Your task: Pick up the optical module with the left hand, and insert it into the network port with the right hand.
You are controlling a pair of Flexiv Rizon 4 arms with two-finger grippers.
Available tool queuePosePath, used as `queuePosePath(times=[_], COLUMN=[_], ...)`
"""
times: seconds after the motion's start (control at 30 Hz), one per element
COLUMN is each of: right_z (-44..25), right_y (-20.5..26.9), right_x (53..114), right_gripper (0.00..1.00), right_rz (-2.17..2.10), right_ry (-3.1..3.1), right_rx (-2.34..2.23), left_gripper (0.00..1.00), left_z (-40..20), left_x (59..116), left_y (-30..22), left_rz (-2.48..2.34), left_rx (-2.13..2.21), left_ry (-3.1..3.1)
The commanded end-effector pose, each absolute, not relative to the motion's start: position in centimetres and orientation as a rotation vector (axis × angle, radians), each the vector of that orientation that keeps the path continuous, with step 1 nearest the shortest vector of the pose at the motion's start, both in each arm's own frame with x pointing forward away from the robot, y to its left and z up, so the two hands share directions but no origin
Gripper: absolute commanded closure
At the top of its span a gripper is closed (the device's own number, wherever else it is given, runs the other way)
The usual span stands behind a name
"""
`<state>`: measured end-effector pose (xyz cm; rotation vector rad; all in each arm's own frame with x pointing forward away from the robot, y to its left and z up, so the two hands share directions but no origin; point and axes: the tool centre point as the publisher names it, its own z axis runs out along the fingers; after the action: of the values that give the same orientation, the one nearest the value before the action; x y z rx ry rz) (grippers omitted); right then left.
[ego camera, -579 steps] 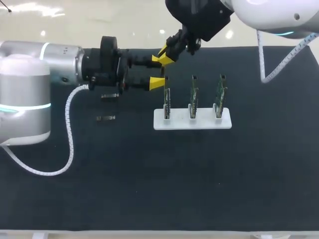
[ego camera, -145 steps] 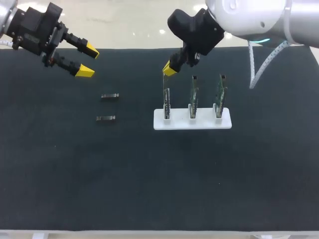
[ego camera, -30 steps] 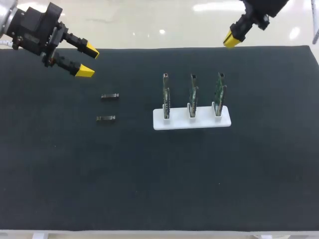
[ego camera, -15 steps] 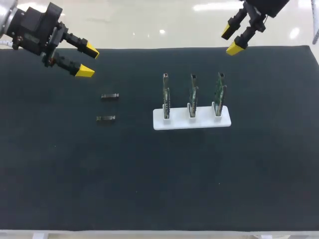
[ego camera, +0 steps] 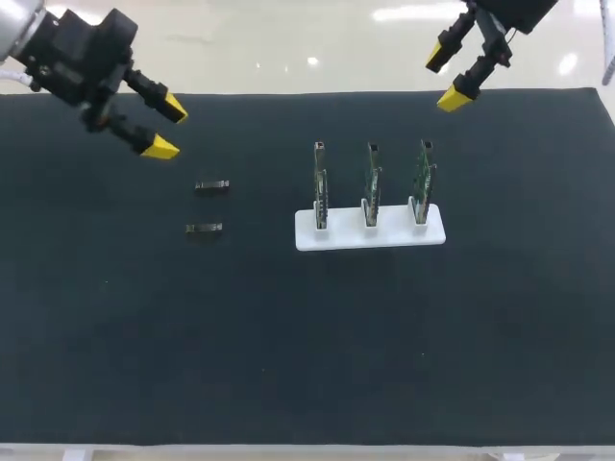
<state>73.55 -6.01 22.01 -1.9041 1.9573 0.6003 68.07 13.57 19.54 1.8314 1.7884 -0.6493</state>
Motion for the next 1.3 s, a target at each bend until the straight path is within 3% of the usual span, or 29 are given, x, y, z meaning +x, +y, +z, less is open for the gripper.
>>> queuePosePath(times=[0.03, 1.3], right_z=[22.0, 22.0], right_y=[-6.0, -6.0], right_x=[73.5, 73.5], right_gripper=[0.0, 0.0], right_rz=[0.6, 0.6], right_ry=[1.955, 1.955], right_rx=[-1.903, -1.903], left_gripper=[0.0, 0.0], left_z=[20.0, 5.0], left_x=[68.7, 71.5], left_y=[15.4, 17.1], left_rz=[-0.601, -0.213], left_rx=[1.881, 2.014], left_ry=[1.857, 2.253])
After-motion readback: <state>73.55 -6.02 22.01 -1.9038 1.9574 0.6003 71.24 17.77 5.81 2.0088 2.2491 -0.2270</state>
